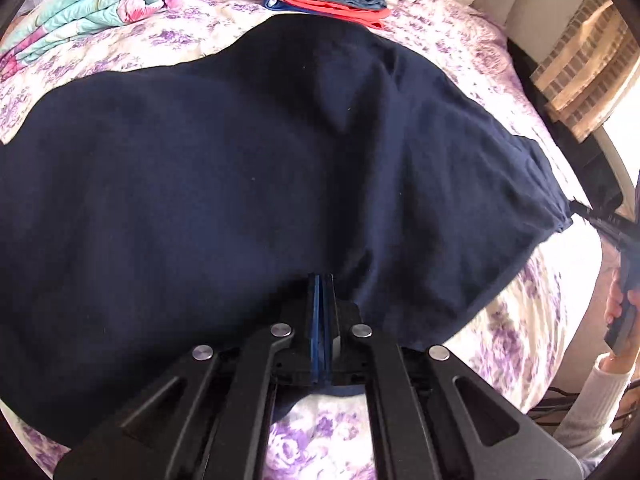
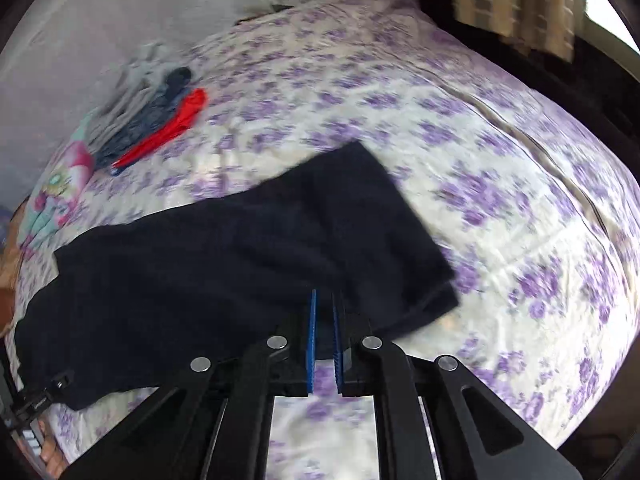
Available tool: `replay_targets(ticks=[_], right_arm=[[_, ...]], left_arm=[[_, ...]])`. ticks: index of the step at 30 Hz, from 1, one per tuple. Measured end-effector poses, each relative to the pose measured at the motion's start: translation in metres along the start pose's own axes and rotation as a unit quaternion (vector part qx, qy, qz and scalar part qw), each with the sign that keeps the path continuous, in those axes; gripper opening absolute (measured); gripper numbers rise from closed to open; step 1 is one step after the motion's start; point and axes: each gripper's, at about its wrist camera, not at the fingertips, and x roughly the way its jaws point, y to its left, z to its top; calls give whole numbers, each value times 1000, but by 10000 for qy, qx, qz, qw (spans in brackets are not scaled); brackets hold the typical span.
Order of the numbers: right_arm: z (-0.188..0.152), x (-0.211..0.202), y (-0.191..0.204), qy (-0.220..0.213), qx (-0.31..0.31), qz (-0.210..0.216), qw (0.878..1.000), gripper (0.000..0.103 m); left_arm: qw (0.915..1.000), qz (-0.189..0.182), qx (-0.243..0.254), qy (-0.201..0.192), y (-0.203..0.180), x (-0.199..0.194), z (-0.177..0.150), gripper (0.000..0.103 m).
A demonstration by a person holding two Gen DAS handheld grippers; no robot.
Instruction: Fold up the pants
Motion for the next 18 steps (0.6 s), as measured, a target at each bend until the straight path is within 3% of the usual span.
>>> replay_targets(ticks=[1,3,5,7,9,11,15,18], right_arm=[[4,-5,31,10,-406,340,9986,34],[15,-10,99,34,-1259,1044,9865,60],[29,-12,174,-118,-2199,1465,9644,59],[40,-6,244,-266,-3143,1739,9329,59],[48,11,301,-107,-3867,1999,9002,58],[53,38,346,243,-4299,1941,8815,57],[58,87,385,765,-4666,1569,8671,53],[66,115,386,1144,-4576,1408,8705,41]], left_arm=[[9998,-151,-70,-51,5,-1,-3,1],[9987,-447,-185,-140,15,-1,-5,2],[9979,-575,-259,-145,19,-2,-5,2],[9984,-505,-170,-205,16,-2,-8,2],[9989,-368,-41,-299,11,-3,-12,2],[9989,-323,-9,-330,11,-6,-12,2],[9983,-481,-88,-303,16,-5,-10,2],[9982,-525,-88,-287,20,-6,-10,2]])
